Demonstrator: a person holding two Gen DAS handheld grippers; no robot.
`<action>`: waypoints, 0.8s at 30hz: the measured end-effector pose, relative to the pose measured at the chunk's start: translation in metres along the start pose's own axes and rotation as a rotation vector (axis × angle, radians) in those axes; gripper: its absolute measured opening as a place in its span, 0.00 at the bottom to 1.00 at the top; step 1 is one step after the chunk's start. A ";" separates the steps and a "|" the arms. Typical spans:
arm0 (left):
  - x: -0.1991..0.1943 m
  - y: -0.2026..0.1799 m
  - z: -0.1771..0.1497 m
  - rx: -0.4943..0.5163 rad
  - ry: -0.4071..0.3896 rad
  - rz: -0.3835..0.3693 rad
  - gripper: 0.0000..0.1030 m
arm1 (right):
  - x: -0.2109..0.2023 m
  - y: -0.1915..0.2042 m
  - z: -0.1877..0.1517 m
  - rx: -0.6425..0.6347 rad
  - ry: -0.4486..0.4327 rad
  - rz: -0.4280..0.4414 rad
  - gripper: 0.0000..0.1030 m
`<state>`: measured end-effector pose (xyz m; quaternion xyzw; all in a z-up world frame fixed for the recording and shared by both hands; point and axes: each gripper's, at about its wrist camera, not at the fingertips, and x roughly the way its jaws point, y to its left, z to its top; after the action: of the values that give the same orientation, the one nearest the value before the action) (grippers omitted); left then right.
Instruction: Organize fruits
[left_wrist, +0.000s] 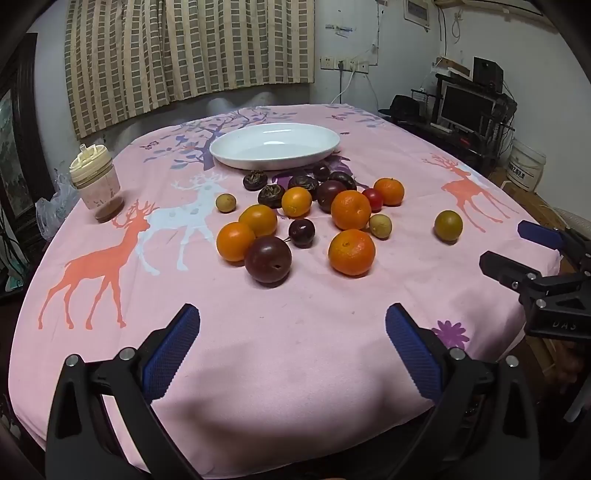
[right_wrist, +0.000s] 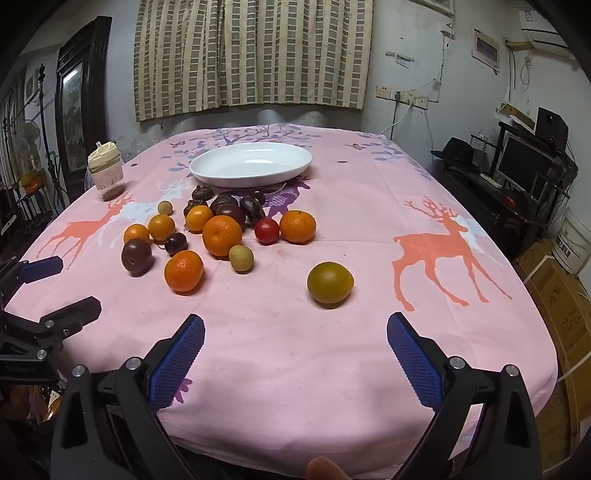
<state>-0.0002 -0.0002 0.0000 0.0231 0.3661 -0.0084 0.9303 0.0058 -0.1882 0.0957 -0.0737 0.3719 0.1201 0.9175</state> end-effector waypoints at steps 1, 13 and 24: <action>0.000 0.000 0.000 -0.002 0.001 -0.002 0.96 | 0.000 0.000 0.000 -0.002 0.000 0.001 0.96; 0.002 0.002 -0.001 -0.014 0.009 0.003 0.96 | 0.000 -0.002 0.000 0.000 -0.003 0.001 0.96; 0.002 0.004 -0.002 -0.016 0.013 0.006 0.96 | 0.000 -0.002 0.000 0.001 -0.003 0.003 0.96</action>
<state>0.0002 0.0037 -0.0031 0.0170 0.3719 -0.0026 0.9281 0.0064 -0.1900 0.0963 -0.0727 0.3704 0.1213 0.9180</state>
